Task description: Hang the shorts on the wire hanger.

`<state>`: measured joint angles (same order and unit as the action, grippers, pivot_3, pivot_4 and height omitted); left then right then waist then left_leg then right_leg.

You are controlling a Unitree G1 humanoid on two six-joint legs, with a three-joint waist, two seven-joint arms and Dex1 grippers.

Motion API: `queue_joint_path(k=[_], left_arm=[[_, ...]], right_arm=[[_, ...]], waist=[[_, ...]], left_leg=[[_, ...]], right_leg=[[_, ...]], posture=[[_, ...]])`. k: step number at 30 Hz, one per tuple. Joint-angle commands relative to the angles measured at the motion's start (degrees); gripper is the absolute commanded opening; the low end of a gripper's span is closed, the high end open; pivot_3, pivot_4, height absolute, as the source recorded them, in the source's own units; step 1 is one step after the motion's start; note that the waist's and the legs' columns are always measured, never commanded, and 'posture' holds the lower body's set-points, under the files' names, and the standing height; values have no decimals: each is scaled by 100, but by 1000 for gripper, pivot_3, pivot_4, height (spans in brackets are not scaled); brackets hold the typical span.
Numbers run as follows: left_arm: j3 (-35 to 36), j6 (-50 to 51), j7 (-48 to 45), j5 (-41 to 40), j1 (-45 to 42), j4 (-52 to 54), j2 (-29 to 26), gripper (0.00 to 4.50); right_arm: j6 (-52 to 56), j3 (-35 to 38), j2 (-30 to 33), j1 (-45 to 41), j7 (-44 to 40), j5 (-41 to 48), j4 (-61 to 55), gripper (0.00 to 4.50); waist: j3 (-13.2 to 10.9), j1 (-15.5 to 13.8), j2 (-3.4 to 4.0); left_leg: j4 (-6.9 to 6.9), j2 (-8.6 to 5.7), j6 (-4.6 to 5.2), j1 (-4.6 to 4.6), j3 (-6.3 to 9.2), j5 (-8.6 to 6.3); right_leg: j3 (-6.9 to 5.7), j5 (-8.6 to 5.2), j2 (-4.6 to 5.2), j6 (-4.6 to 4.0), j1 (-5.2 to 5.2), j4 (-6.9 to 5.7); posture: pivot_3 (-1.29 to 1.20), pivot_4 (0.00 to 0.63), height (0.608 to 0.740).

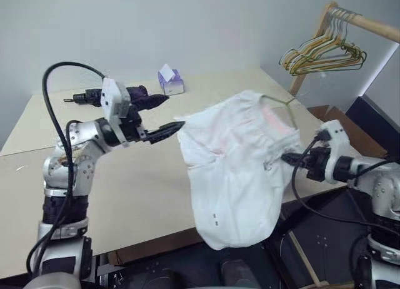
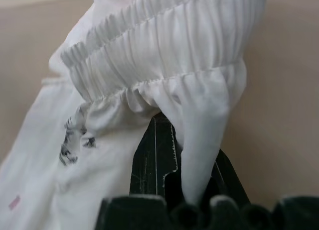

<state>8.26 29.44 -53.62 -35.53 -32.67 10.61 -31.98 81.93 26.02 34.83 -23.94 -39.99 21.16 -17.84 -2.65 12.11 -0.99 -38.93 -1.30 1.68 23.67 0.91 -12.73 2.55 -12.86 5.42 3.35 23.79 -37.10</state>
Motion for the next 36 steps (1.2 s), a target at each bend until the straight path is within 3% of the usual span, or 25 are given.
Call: queue_joint_path(k=[1, 9, 16, 29, 36], left_arm=[[180, 264, 291, -397, -266, 314, 67, 4470], [180, 573, 304, -949, -924, 170, 114, 4470], [182, 747, 301, -1109, -1101, 63, 45, 4470], [236, 786, 386, -1204, -1070, 153, 25, 4470], [252, 818, 550, -1251, -941, 311, -5, 4470]], right_arm=[[530, 695, -124, -335, 692, -140, -270, 0], [1057, 1742, -159, -1844, 2185, -719, 587, 0], [1043, 2022, -14, -3077, 3277, -1419, 1514, 0], [-526, 2065, 606, -4063, 4191, -1689, 3640, 0], [-965, 2840, 852, -4401, 4894, -1524, 5216, 0]], waist=[[5, 34, 8], [7, 288, 17], [6, 468, 21], [4, 612, 28], [3, 608, 29]], left_leg=[[1, -1, 0, 0, -1, 0], [3, -6, 5, -17, -8, -1], [13, -8, 23, -50, -16, -12], [16, -9, 44, -55, -45, -25], [18, -8, 54, -60, -63, -31]], right_leg=[[0, 0, -4, 0, 0, 0], [1, -4, -13, 3, -24, 14], [6, -12, -12, 11, -63, 35], [29, -17, -10, 20, -66, 44], [43, -18, -10, 23, -74, 59]], posture=[[-317, 17, 740], [-338, 24, 740], [-336, 25, 740], [-314, 19, 740], [-302, 11, 740]])
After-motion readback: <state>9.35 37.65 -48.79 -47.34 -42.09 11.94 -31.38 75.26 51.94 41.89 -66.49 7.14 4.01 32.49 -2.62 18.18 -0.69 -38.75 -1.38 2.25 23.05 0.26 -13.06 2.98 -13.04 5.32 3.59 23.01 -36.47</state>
